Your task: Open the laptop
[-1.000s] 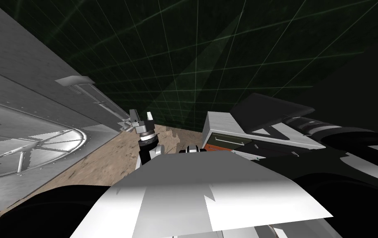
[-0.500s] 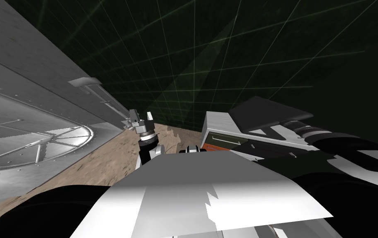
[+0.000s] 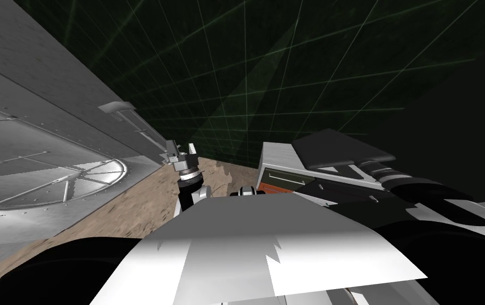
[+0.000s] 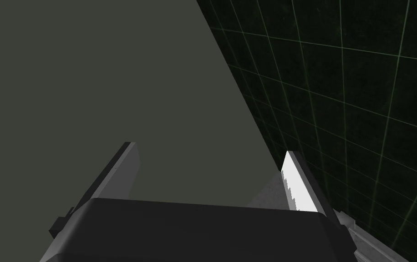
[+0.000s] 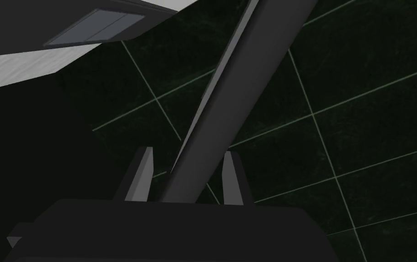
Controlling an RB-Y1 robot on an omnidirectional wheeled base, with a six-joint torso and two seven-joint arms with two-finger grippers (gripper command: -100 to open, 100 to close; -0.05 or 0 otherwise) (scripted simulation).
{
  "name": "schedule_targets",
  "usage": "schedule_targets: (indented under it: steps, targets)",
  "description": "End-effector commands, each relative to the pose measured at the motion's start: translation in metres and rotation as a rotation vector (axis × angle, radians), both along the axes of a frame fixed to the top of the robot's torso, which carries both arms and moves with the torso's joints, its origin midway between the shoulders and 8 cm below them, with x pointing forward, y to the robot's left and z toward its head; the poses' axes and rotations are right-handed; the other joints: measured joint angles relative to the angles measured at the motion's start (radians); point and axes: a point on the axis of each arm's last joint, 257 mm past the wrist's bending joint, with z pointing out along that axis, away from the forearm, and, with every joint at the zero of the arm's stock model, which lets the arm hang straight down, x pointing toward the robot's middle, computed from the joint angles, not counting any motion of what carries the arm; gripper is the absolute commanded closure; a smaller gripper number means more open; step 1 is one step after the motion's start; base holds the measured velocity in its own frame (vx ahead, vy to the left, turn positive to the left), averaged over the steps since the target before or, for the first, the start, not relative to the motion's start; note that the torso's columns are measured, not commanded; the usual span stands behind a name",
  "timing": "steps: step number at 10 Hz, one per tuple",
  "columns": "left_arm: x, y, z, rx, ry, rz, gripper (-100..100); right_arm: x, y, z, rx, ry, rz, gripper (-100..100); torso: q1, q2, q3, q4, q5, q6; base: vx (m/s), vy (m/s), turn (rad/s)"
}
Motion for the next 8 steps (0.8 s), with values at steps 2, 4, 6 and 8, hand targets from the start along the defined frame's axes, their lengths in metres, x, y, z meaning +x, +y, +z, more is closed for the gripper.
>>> schedule_targets:
  steps: [2,4,6,8]
  targets:
    - [0.0,0.0,0.0,0.0,0.0,0.0,0,-0.008,0.008,-0.032,0.122,-0.038,-0.024,100,0.004,0.003,0.0,0.003,0.008,0.002,-0.041,-0.041,0.025]
    - [0.0,0.0,0.0,0.0,0.0,0.0,0,-0.003,0.008,-0.002,0.082,-0.03,-0.009,-100,0.003,0.005,0.001,0.005,0.011,0.004,0.003,-0.015,-0.089]
    - [0.0,0.0,0.0,0.0,0.0,0.0,0,0.001,0.01,0.009,0.081,-0.03,0.001,-100,0.006,0.007,0.001,0.007,0.014,0.004,0.036,0.01,-0.058]
    - [0.0,0.0,0.0,0.0,0.0,0.0,0,0.007,0.016,0.026,0.082,-0.028,0.019,-100,0.005,0.01,0.003,0.009,0.015,0.004,0.029,0.007,-0.09]
